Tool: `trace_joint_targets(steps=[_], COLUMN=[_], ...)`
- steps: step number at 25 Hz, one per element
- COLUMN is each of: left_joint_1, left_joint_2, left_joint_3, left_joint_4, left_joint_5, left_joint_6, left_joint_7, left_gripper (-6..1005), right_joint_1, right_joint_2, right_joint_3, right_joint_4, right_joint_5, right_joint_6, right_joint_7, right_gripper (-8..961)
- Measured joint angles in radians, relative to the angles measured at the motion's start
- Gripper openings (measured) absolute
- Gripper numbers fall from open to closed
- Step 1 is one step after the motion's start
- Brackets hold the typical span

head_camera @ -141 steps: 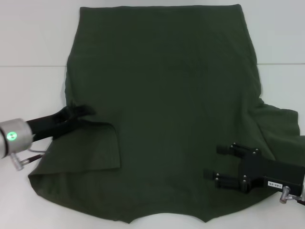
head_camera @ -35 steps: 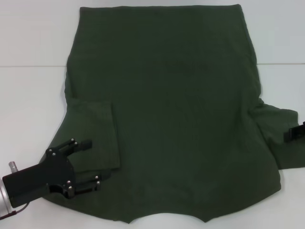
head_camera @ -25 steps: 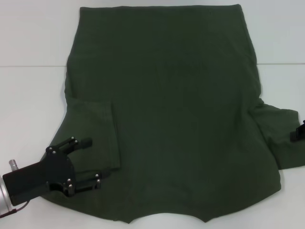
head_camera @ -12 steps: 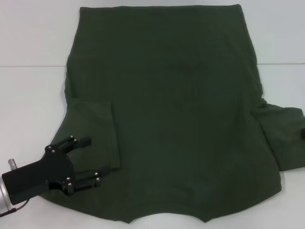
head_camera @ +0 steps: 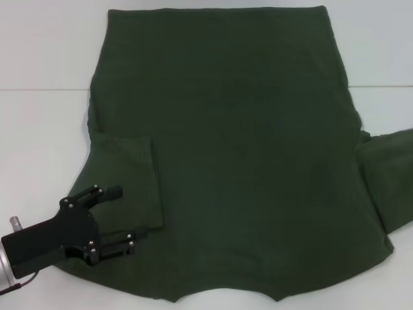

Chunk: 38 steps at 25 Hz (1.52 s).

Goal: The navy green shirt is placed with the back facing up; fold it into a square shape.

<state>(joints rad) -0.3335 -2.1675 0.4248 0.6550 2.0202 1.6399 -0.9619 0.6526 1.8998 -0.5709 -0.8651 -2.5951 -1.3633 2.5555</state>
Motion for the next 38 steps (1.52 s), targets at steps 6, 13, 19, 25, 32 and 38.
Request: trace_joint_targets(steps=[6,13,19,25,32,38], left_joint_1=[0.001,0.004,0.004,0.004,0.004,0.004], left_joint_2=[0.000,0.000,0.000,0.000,0.000,0.000], left_joint_3=[0.000,0.000,0.000,0.000,0.000,0.000], left_joint_4=[0.000,0.000,0.000,0.000,0.000,-0.003], left_joint_5=[0.000,0.003,0.003,0.002,0.004,0.007], left_joint_6=[-0.003,-0.010,-0.011,-0.011,-0.011,-0.012], left_joint_7=[0.000,0.000,-0.001,-0.002,-0.002,-0.002], left_gripper=[906,906,906,906,906,906], right_joint_1=[0.024,0.044,0.088,0.148,0.227,0.256], right_joint_2=[-0.001,0.000,0.008,0.033,0.080,0.102], right_joint_3=[-0.009,-0.009,-0.041,-0.125,-0.237,-0.284], right_joint_4=[-0.019,-0.030,-0.030,0.008,0.073,0.081], right_joint_5=[0.026,0.027,0.023,0.024,0.020,0.020], right_joint_6=[-0.034,-0.039,-0.040,-0.038,-0.006,0.024], right_joint_7=[0.000,0.004,0.007,0.014,0.015,0.012], right_gripper=[37,44,49,55,62,68])
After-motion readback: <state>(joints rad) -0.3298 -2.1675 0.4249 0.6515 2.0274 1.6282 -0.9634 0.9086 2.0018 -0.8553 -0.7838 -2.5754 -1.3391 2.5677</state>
